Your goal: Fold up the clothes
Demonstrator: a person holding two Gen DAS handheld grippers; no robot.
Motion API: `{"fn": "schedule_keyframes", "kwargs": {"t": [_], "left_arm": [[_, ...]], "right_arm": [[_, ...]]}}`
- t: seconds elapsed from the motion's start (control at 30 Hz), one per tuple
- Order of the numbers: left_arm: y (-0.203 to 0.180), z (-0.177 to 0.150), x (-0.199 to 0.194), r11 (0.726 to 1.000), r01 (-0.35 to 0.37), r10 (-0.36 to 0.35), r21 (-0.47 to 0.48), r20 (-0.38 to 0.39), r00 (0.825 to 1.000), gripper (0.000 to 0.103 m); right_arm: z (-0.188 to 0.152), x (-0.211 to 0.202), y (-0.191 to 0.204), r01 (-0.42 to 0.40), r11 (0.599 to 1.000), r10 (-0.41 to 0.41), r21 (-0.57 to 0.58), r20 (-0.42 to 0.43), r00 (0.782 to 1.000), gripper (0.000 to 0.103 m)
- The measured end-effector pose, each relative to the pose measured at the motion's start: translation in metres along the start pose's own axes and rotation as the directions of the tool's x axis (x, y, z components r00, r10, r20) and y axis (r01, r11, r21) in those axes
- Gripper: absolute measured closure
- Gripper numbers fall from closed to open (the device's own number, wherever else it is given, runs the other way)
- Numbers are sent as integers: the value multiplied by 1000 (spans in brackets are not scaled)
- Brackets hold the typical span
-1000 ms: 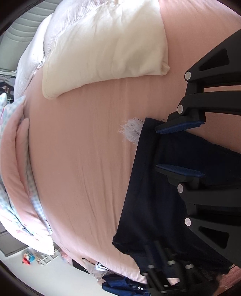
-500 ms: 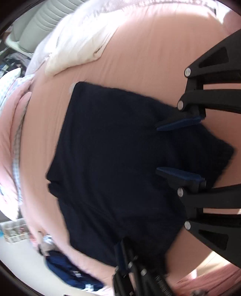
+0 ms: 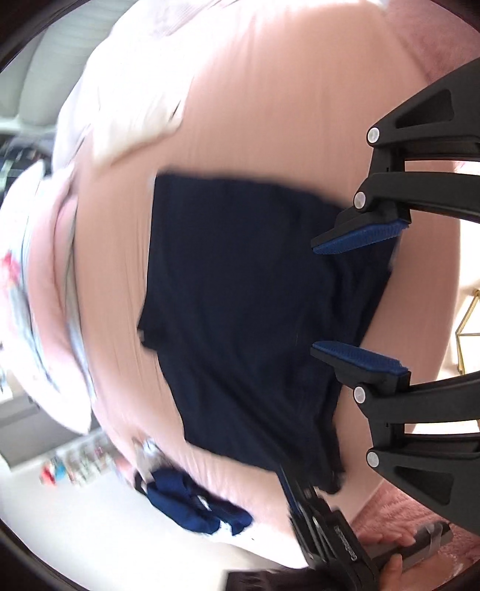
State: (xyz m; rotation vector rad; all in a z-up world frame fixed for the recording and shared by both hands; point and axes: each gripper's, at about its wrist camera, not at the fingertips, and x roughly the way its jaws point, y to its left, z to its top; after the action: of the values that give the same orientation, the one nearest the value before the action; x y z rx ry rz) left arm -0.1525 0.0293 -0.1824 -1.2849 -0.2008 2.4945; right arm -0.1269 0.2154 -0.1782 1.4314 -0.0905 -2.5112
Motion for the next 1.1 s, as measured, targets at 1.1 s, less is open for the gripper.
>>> {"fn": "schedule_keyframes", "kwargs": {"t": [1.1], "left_arm": [[72,3,-22,994,-58,49,-91,-99,994,70]], "right_arm": [[66,92,85,35,940,-99,-338,-175,979,49]]}}
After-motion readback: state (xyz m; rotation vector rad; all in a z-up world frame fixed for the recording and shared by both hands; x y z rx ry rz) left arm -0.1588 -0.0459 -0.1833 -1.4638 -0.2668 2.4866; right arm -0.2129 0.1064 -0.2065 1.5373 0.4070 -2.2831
